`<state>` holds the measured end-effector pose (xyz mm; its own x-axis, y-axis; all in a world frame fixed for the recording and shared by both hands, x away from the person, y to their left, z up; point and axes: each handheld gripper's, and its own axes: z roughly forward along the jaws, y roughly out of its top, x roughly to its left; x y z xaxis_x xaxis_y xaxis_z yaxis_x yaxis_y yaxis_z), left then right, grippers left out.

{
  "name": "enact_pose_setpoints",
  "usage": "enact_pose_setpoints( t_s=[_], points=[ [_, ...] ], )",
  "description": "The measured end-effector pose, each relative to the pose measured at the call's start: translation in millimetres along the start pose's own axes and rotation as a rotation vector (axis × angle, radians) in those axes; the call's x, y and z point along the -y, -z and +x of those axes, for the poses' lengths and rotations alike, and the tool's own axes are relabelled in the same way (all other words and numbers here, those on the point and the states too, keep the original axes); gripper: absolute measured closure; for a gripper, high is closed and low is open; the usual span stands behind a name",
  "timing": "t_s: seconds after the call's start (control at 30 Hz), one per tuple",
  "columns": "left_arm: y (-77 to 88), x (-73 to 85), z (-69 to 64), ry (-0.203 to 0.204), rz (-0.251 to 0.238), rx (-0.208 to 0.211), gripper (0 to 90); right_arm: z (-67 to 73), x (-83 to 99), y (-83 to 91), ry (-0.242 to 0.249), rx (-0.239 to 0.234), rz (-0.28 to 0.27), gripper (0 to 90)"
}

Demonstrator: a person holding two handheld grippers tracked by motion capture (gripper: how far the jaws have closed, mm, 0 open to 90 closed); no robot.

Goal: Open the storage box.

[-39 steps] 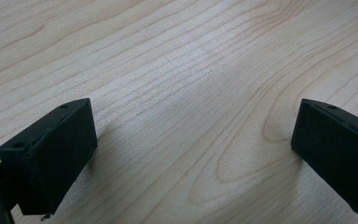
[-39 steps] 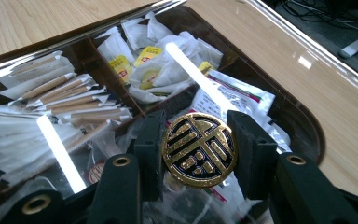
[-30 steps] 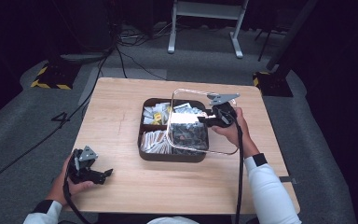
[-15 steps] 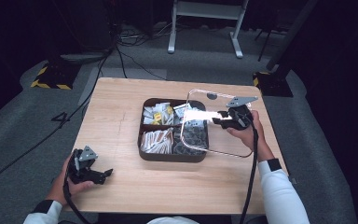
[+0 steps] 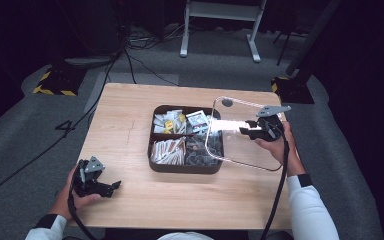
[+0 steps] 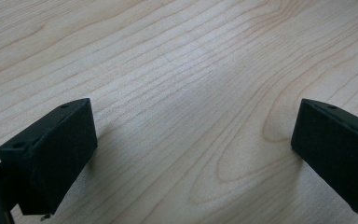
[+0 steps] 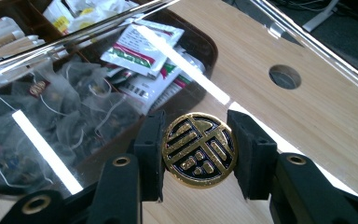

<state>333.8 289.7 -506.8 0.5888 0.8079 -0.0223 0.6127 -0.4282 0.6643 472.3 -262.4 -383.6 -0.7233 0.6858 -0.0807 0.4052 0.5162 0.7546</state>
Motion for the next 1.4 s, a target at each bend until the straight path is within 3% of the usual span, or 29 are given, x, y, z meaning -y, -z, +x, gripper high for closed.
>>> enact_pose_setpoints(
  t_s=[0.67,1.4],
  points=[
    [0.0,0.0,0.0,0.001,0.000,0.000,0.4,-25.5,38.3,22.0,-0.061,0.037,0.018,59.6],
    [0.0,0.0,0.0,0.000,0.000,0.000,0.4,-36.6,70.9,21.8,-0.100,0.050,0.054,59.6]
  ],
)
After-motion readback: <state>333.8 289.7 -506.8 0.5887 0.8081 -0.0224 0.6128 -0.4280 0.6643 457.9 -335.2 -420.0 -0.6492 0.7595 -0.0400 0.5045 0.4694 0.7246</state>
